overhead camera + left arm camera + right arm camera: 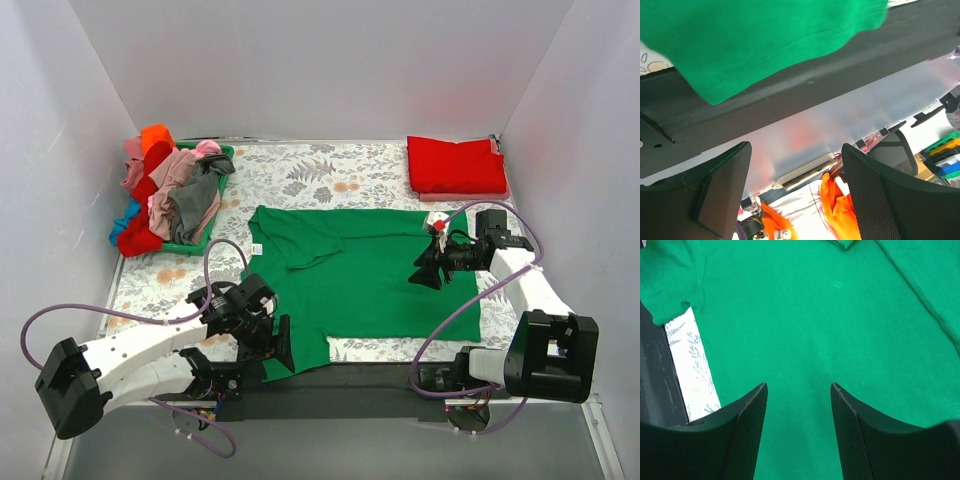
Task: Fold and stack the t-shirts
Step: Fold the tshirt
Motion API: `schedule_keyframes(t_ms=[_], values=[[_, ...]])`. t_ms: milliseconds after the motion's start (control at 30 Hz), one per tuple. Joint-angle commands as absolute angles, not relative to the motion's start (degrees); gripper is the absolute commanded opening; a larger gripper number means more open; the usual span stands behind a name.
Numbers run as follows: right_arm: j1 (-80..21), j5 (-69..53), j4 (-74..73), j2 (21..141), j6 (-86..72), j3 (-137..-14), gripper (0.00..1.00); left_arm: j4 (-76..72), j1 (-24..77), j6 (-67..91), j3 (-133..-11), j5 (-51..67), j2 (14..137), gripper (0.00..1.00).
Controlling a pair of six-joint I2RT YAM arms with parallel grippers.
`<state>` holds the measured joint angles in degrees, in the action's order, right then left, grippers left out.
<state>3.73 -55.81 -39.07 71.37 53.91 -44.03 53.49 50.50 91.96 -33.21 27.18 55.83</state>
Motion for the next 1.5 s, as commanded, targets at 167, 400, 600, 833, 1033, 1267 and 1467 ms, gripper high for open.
schedule_keyframes(t_ms=[167, 400, 600, 833, 1033, 1267, 1467], values=[[3.87, -56.6, -38.85, 71.81, 53.61, -45.44, 0.6, 57.21, 51.94, 95.36, -31.46, 26.38, 56.6, 0.69], [3.87, -56.43, -38.94, 71.72, 53.61, -45.44, 0.6, 57.92, 52.91, 97.12, -32.34, 19.88, 60.81, 0.54], [3.87, -56.25, -39.02, 71.81, 53.61, -45.53, 0.6, 56.34, 54.32, 99.32, -32.78, 15.38, 64.16, 0.49], [3.87, -56.07, -39.02, 71.98, 53.53, -45.62, 0.61, 54.76, 55.55, 99.93, -29.97, 13.28, 66.44, 0.49], [3.87, -56.16, -39.02, 72.16, 53.35, -45.62, 0.61, 52.83, 55.55, 100.28, -30.24, 10.37, 68.73, 0.43], [3.87, -56.16, -39.02, 72.16, 53.26, -45.62, 0.61, 50.19, 55.63, 99.84, -28.74, 10.72, 70.58, 0.41], [3.87, -55.99, -39.02, 72.25, 53.17, -45.7, 0.61, 49.92, 55.63, 99.93, -27.86, 10.99, 69.87, 0.28]])
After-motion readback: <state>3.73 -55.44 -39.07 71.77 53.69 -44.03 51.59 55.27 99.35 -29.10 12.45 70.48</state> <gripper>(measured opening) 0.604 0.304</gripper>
